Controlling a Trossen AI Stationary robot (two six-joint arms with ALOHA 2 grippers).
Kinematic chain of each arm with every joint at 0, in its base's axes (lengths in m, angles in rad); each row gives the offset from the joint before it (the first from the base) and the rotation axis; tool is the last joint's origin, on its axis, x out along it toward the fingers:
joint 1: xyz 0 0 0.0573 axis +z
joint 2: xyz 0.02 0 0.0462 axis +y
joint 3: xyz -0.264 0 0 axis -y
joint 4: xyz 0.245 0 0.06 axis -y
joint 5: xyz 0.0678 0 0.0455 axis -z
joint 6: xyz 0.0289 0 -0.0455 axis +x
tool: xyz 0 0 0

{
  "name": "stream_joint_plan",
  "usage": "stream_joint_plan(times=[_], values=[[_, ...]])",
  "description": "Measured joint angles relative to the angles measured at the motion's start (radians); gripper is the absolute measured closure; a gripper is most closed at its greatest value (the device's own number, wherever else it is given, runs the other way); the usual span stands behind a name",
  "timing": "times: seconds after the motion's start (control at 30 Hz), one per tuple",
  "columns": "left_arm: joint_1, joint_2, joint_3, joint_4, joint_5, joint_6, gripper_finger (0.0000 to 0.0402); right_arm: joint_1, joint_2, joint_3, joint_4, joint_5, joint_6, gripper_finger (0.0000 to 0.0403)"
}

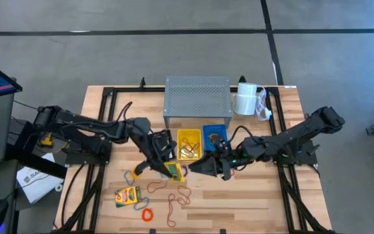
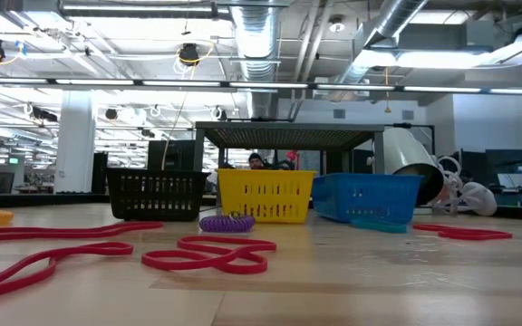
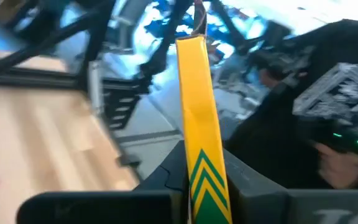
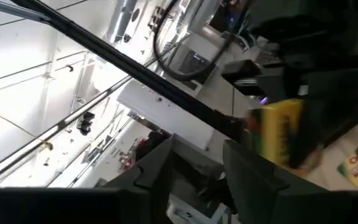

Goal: Pick & Place Office Desk Supplies
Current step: Put the crayon box into the black basket

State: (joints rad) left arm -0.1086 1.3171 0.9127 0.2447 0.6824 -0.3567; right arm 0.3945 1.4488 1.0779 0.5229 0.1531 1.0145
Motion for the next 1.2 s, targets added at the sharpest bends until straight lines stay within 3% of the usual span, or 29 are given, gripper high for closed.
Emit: stream_joint_plan(times=[0.13, 0.23, 0.33, 0.6, 0.7, 0.97, 1.2], values=[[0.045, -0.024, 0.000, -0.249, -0.075, 0.067, 0.0378, 0.028, -0.088, 0.000, -0.163, 0.130, -0.040, 0.0266], [0.080, -0.024, -0.001, -0.434, -0.203, 0.071, 0.0378, 0.070, -0.172, 0.000, -0.304, 0.260, -0.072, 0.0274], [0.112, -0.024, -0.019, -0.508, -0.366, -0.032, 0.0376, 0.126, -0.251, 0.000, -0.428, 0.388, -0.089, 0.0282], [0.155, -0.069, -0.200, -0.398, -0.607, -0.401, 0.0375, 0.282, -0.377, -0.001, -0.613, 0.697, -0.083, 0.0291], [0.146, -0.120, -0.292, -0.257, -0.696, -0.562, 0.0375, 0.326, -0.401, -0.001, -0.642, 0.771, -0.083, 0.0292], [0.041, -0.327, -0.509, -0.103, -1.091, -0.952, 0.0375, 0.386, -0.457, -0.002, -0.700, 0.844, -0.080, 0.0292], [-0.085, -0.354, -0.526, -0.104, -1.369, -1.150, 0.0375, 0.391, -0.518, -0.002, -0.762, 0.854, -0.081, 0.0292]])
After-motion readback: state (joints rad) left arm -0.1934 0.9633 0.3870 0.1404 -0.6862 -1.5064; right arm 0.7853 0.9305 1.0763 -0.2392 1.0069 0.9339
